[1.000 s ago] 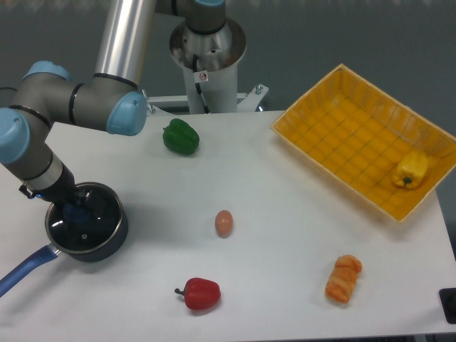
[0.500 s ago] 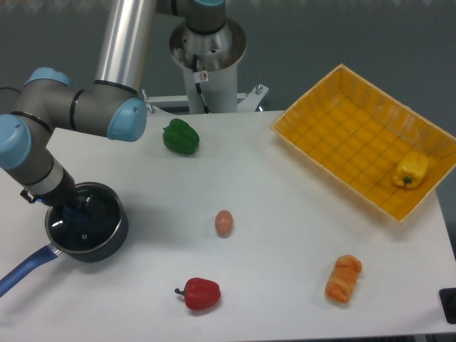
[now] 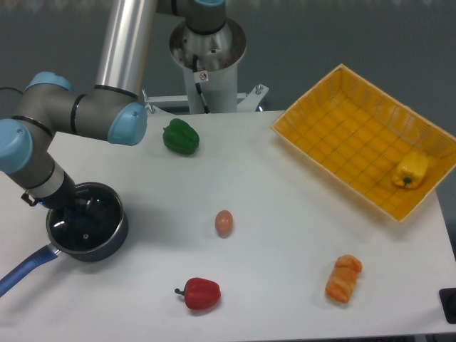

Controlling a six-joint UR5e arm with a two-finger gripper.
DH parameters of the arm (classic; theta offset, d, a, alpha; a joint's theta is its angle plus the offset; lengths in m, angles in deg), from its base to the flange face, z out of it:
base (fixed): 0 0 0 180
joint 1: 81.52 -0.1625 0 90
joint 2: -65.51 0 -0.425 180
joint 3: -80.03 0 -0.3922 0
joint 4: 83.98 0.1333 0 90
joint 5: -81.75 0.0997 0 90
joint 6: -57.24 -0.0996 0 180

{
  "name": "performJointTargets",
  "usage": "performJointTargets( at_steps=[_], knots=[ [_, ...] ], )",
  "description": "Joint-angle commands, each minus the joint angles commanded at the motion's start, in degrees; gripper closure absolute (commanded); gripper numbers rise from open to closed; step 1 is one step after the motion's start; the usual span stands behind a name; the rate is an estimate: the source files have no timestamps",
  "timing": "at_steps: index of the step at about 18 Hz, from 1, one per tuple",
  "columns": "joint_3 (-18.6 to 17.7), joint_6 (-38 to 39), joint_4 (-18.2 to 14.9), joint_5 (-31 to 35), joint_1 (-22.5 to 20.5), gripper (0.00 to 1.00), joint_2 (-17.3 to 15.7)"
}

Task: Open the lid
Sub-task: 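Lower the gripper onto the blue lid knob and close on it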

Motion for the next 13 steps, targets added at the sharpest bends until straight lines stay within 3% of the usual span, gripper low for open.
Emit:
performJointTargets(
  at_steps=[5,13],
  knots=[
    [-0.26,0.00,0.00,-0.18,0.00,0.30,-0.53],
    [-0.26,0.00,-0.09,-0.35,0.00,0.43,-0.88]
  ],
)
